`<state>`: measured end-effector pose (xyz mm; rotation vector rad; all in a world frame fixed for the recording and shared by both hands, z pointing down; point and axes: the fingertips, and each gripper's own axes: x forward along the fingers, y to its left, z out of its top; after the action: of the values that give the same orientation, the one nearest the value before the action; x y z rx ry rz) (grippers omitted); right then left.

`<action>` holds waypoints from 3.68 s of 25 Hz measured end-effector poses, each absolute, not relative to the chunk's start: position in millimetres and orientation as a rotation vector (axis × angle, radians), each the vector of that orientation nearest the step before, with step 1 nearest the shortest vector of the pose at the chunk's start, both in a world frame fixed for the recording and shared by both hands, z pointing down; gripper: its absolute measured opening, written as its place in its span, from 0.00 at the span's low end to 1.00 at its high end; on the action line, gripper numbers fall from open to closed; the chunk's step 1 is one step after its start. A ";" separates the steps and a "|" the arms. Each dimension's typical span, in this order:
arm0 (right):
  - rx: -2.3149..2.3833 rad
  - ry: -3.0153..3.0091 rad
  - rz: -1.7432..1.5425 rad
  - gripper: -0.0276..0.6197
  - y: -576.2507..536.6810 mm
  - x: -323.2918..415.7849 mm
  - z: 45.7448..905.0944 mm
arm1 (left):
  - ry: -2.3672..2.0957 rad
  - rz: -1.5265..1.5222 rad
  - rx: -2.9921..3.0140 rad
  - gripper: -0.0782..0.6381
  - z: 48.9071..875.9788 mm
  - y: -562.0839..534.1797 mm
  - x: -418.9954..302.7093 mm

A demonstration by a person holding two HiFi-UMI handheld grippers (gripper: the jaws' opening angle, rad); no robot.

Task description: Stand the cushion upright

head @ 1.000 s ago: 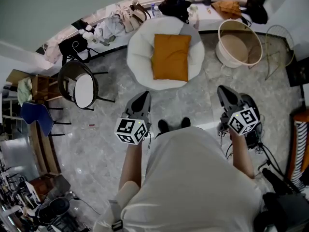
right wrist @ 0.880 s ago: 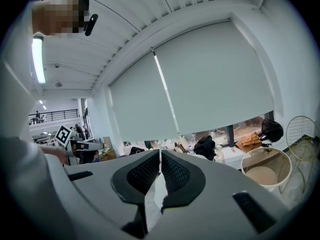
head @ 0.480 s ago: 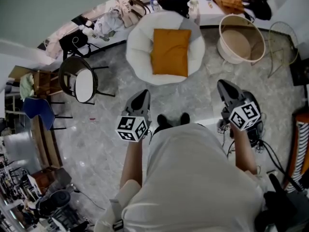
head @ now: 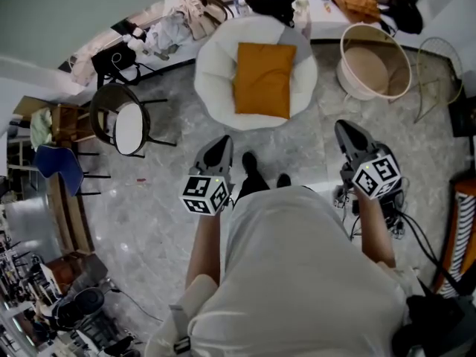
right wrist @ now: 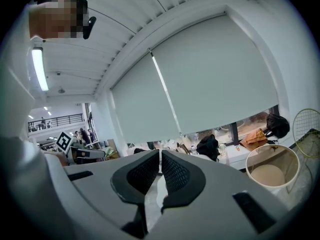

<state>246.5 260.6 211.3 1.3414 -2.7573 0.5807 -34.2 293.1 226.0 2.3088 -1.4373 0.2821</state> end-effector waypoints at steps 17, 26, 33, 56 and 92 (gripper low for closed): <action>1.420 -2.720 0.611 0.10 168.2 203.3 219.0 | -1.349 0.300 2.359 0.11 228.9 173.4 -79.4; 1.484 -2.659 0.620 0.10 108.6 174.5 212.3 | -1.276 0.326 2.371 0.11 231.6 105.4 -110.9; 1.516 -2.636 0.639 0.10 69.8 150.7 215.8 | -1.183 0.327 2.418 0.11 239.5 55.3 -129.1; 1.379 -2.598 0.674 0.10 22.1 102.1 255.0 | -1.107 0.341 2.369 0.11 295.8 -5.2 -162.1; 0.909 -2.504 0.985 0.25 -110.5 177.1 529.5 | -1.354 0.425 2.095 0.20 520.2 -91.7 -70.9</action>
<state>177.1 -110.5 529.5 0.9087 -2.5038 0.9854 -70.9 -91.7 520.2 2.0954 -1.3535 0.4249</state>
